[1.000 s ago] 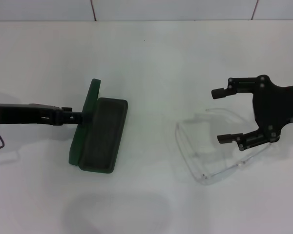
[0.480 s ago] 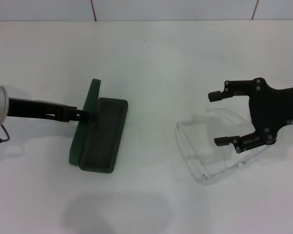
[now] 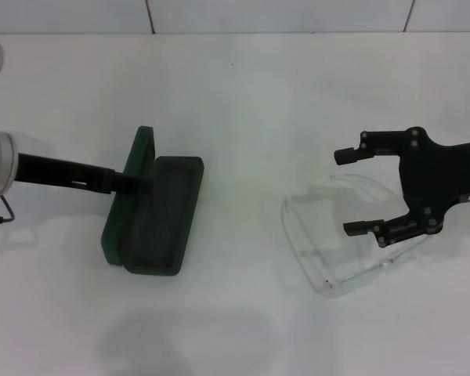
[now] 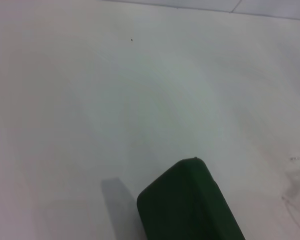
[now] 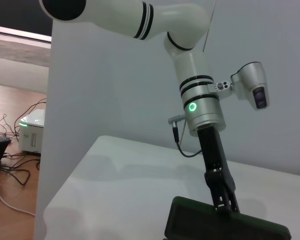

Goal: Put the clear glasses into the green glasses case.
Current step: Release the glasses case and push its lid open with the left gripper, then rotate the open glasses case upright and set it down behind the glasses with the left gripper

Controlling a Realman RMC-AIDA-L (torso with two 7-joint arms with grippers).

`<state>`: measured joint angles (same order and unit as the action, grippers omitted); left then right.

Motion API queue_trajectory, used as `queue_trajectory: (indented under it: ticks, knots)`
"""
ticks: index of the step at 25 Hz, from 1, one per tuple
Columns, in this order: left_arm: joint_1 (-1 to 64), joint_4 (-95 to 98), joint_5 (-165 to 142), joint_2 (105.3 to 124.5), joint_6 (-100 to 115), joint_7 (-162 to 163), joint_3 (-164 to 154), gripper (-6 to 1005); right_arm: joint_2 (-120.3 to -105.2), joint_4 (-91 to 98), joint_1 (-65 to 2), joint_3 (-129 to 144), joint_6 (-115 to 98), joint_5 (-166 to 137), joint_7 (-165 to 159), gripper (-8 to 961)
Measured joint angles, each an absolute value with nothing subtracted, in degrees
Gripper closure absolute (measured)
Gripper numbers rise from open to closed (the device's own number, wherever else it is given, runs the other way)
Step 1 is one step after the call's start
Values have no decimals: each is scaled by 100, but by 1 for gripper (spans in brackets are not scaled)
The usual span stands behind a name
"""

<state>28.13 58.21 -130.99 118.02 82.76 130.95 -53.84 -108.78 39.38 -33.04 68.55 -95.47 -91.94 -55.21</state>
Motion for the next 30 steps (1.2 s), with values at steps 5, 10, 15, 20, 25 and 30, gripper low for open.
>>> queue_trajectory:
  ticks: [5, 10, 15, 20, 25, 30]
  knots:
    - [2867, 5776, -13105, 11692, 8296, 13340, -5382, 277, -10896, 3937, -3307, 6856, -9544, -9193, -5519, 108]
    - [2934, 5687, -13117, 11609, 8310, 13383, -5396, 459, -10905, 3937, -3306, 6869, -9508, -9193, -5500, 109]
    - [2936, 5686, -13143, 11599, 8322, 13341, -5397, 667, -10910, 3937, -3283, 6864, -9500, -9193, -5456, 109]
    - [2936, 5697, -13143, 11586, 8324, 13240, -5397, 775, -10916, 3937, -3271, 6856, -9546, -9193, -5442, 109]
    - [3057, 5742, -13093, 11586, 8284, 12895, -5373, 791, -10918, 3937, -3165, 6883, -9642, -9193, -5438, 109]
    - [3457, 5607, -13085, 11527, 7811, 12149, -5356, 788, -10985, 3959, -2929, 6866, -9697, -9195, -5431, 109]
